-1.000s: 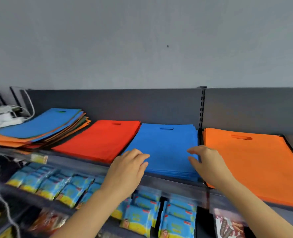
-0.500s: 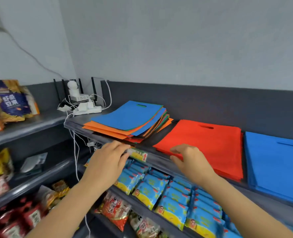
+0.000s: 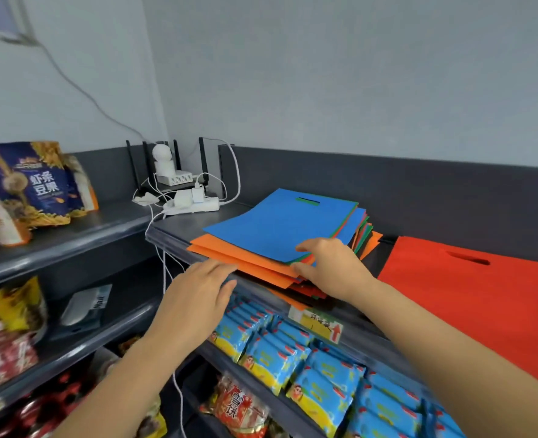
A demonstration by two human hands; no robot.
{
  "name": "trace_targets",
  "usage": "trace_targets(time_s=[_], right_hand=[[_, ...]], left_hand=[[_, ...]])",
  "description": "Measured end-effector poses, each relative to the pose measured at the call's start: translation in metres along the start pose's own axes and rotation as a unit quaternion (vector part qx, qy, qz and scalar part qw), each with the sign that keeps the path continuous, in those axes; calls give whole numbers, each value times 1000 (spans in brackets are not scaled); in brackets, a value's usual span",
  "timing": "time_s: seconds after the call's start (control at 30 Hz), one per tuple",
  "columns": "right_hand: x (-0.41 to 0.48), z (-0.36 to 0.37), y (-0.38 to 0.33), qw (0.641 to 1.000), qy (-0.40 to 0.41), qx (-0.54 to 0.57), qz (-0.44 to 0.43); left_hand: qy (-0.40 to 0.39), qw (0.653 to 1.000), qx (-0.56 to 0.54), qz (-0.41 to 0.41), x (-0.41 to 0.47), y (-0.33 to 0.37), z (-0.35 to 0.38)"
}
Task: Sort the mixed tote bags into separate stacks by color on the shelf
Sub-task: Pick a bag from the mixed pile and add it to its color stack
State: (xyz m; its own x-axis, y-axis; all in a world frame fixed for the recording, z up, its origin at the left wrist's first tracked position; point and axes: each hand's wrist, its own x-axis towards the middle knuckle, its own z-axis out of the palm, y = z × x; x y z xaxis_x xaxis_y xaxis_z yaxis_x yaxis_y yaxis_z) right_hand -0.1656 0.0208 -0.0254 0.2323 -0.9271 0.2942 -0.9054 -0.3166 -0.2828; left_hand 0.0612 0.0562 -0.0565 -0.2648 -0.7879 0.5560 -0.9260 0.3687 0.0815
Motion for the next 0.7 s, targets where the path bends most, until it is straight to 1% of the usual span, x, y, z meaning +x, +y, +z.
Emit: trace_targets(time_s=[0.13, 0.2, 0.3, 0.43, 0.53, 0.63, 0.7], right_hand=[[43, 7, 2, 991, -122, -50, -18], [59, 13, 5, 985, -158, -63, -35], [78, 15, 16, 988, -134, -57, -45], [93, 9, 35, 990, -132, 24, -36], [93, 10, 39, 987, -133, 82, -19], [89, 13, 36, 990, -115, 85, -6], [87, 16, 34, 993, -95, 74, 5]], left_hand=[[-5, 1000, 1, -4, 34, -11, 4], [-18, 1000, 5, 1, 53, -16, 7], [-39, 999, 0, -4, 83, -21, 10], [-83, 997, -8, 4, 113, -34, 25], [-149, 989, 0, 27, 131, -46, 39], [-233, 972, -4, 32, 144, -58, 60], [-239, 970, -49, 22, 150, -66, 72]])
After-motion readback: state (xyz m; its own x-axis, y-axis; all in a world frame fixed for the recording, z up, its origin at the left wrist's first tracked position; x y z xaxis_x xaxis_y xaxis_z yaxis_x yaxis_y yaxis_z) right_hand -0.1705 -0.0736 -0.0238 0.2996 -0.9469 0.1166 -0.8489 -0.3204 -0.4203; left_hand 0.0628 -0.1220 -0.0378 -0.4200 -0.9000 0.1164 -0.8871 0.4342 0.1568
